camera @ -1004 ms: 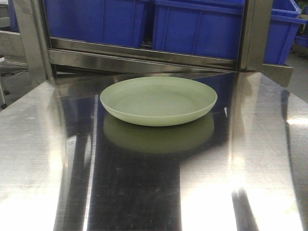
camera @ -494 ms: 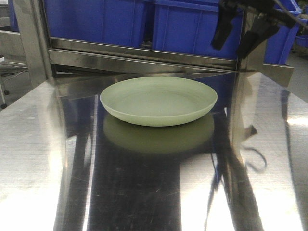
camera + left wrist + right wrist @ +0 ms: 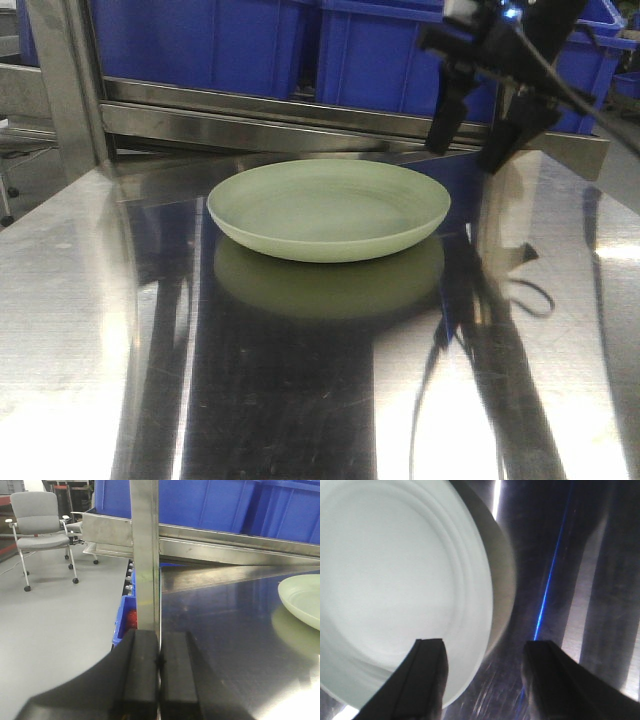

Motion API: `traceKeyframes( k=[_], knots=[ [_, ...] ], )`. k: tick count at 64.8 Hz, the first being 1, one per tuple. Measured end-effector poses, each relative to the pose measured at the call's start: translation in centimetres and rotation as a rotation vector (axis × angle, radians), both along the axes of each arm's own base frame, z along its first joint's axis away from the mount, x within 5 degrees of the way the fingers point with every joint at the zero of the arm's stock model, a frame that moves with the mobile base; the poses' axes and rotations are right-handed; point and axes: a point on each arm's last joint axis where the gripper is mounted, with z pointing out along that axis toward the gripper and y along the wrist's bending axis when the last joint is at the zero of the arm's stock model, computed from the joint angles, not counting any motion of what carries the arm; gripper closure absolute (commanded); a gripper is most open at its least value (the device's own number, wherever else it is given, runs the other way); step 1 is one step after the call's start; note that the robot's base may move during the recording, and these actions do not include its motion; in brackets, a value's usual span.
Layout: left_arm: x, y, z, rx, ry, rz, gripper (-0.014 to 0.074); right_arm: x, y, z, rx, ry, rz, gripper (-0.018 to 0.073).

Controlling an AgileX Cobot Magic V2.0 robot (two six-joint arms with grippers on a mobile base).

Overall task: Place green plate on second shelf with right arm
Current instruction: 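Lower the right gripper onto the rim of the pale green plate, then close the right gripper on the plate rim and lift it up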

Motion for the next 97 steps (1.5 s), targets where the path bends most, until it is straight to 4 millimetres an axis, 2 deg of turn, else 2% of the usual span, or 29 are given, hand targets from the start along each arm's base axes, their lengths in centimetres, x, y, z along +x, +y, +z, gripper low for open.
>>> traceKeyframes(
  k=[9,25,45,49,57,64,67,87,97],
  knots=[
    [0.0,0.0,0.0,0.0,0.0,0.0,0.0466,0.1,0.7,-1.8,-0.007,0.042,0.011,0.0103],
    [0.0,0.0,0.0,0.0,0.0,0.0,0.0466,0.2,1.1,-2.1,-0.002,0.048,0.011,0.0103],
    [0.0,0.0,0.0,0.0,0.0,0.0,0.0466,0.6,1.4,-4.1,-0.007,0.092,0.005,0.0107],
    [0.0,0.0,0.0,0.0,0.0,0.0,0.0466,0.6,1.6,-4.2,-0.003,0.093,0.005,0.0138],
    [0.0,0.0,0.0,0.0,0.0,0.0,0.0466,0.6,1.7,-4.4,-0.001,0.097,0.006,0.0295],
    [0.0,0.0,0.0,0.0,0.0,0.0,0.0466,0.6,1.8,-4.7,0.003,0.106,0.006,0.0476],
    [0.0,0.0,0.0,0.0,0.0,0.0,0.0466,0.7,1.9,-4.7,0.018,0.109,-0.004,0.0519],
    [0.0,0.0,0.0,0.0,0.0,0.0,0.0466,0.6,2.0,-4.4,0.028,0.1,0.002,0.0503],
    [0.0,0.0,0.0,0.0,0.0,0.0,0.0466,0.1,1.5,-2.0,-0.009,0.029,0.033,0.0503]
  ],
)
